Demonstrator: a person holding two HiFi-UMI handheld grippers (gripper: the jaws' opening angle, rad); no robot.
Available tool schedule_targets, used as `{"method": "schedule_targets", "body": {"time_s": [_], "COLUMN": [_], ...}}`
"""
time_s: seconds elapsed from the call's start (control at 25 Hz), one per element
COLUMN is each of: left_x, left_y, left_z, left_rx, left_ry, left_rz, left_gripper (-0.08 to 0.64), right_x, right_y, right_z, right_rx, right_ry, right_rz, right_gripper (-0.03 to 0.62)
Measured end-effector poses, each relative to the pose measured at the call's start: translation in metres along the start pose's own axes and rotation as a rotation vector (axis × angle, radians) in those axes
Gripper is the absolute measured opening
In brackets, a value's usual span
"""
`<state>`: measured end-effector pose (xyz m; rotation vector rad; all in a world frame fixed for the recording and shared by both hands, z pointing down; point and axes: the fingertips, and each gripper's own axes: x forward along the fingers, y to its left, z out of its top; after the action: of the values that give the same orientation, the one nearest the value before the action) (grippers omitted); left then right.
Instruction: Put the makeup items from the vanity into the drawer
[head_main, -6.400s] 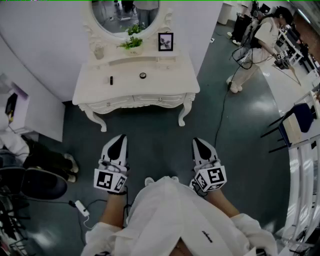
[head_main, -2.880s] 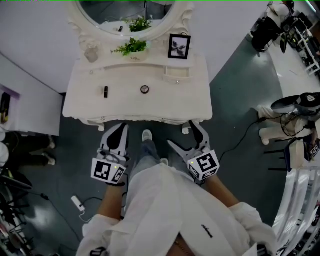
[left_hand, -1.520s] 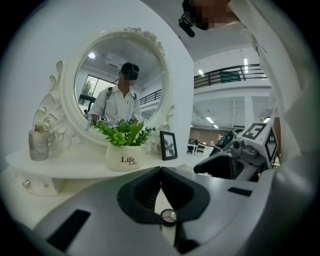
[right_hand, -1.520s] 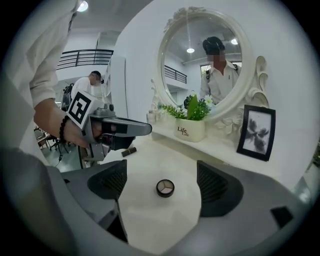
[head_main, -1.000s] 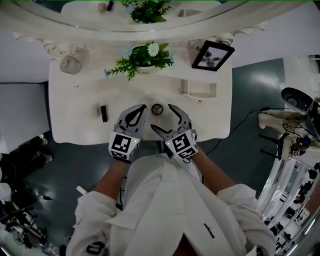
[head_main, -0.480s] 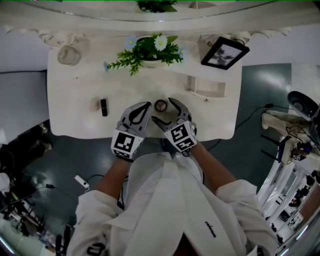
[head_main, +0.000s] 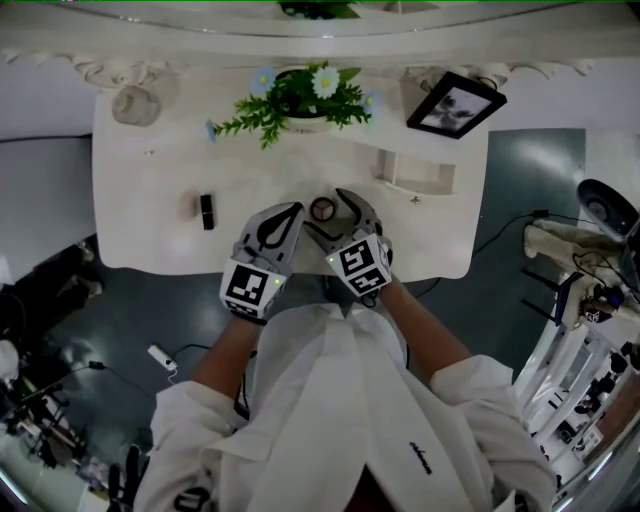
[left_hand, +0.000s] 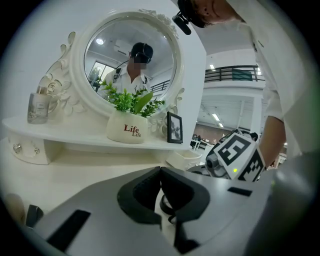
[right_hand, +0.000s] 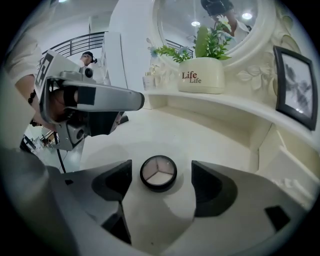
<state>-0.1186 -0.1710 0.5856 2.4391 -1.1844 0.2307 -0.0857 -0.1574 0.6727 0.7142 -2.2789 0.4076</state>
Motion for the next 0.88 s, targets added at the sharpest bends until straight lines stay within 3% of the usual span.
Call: {"method": "schedule_targets", "body": {"time_s": [0.48, 0.88], "left_x": [-0.003, -0.006], "left_y": [0.005, 0.003], "left_z": [-0.004, -0.001], "left_rx": [-0.010, 0.005], "left_ry": [0.003, 0.005], "left_rz": [0.002, 0.002], "left_gripper": [0.026, 0.025], "right_x": [0.003, 0.003], "right_y": [-0.001, 0.012], "right_z": [0.000, 0.002], "right_rx": [-0.034, -0.107], "right_ry": [0.011, 0.000], "right_rz": [-0.017, 0.006], "right_gripper": [0.344, 0.242]}}
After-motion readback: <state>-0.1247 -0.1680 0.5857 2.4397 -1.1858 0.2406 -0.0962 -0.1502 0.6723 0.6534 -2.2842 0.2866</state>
